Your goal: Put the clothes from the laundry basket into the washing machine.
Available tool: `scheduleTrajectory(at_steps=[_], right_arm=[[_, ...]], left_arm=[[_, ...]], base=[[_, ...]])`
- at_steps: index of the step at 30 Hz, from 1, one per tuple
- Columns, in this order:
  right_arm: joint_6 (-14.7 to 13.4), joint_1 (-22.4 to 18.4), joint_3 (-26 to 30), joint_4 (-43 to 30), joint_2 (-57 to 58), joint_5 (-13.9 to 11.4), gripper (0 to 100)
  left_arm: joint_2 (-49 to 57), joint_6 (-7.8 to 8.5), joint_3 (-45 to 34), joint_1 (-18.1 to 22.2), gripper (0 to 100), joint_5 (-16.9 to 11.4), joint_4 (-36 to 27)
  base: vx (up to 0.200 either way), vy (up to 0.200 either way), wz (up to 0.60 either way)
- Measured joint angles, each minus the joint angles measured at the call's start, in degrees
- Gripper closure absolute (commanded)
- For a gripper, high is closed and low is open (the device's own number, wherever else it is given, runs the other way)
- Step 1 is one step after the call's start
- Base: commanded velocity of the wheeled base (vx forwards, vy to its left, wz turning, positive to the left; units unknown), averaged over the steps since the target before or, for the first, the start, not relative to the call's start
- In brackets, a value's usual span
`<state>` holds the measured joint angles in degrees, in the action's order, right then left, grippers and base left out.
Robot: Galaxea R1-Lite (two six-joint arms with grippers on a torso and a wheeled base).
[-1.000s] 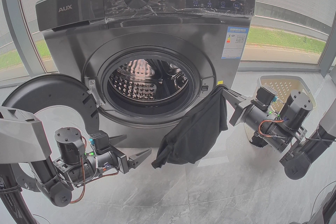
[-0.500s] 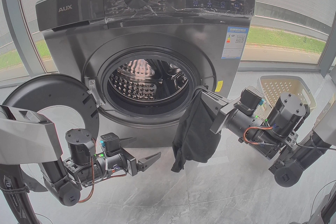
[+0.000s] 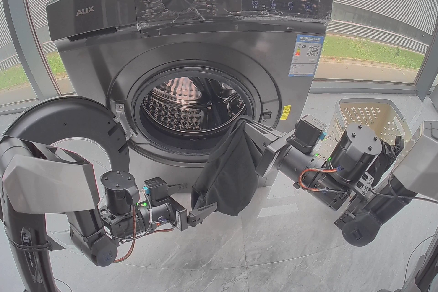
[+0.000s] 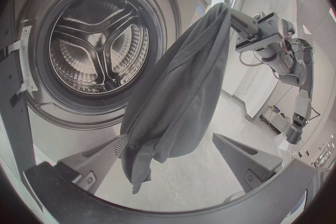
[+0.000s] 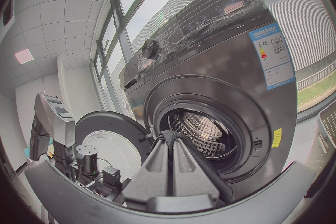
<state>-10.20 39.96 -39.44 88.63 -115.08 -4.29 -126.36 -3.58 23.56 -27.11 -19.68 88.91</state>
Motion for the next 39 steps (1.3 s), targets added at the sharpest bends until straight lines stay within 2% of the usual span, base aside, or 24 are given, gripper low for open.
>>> scheduleTrajectory(at_steps=[12, 26, 27, 39], right_arm=[[0.00, 0.80, -1.07, 0.02, -0.77, 0.24, 100], [0.00, 0.74, -0.91, 0.05, -1.05, 0.27, 100], [0.00, 0.74, -0.96, 0.02, -1.12, 0.28, 100], [-0.13, -0.13, -0.41, 0.11, -1.76, 1.56, 100]], left_arm=[[-2.69, -0.27, 3.83, 0.18, 0, -0.20, 0.05], [-7.22, -0.43, 10.56, -1.41, 0, -0.13, 0.05], [-7.39, -0.40, 10.74, -1.63, 100, -0.13, 0.00], [-6.97, -0.11, 10.39, -0.37, 100, 0.06, 0.05]], base=[[0.000, 0.000, 0.00], [0.000, 0.000, 0.00], [0.000, 0.000, 0.00], [0.000, 0.000, 0.00]])
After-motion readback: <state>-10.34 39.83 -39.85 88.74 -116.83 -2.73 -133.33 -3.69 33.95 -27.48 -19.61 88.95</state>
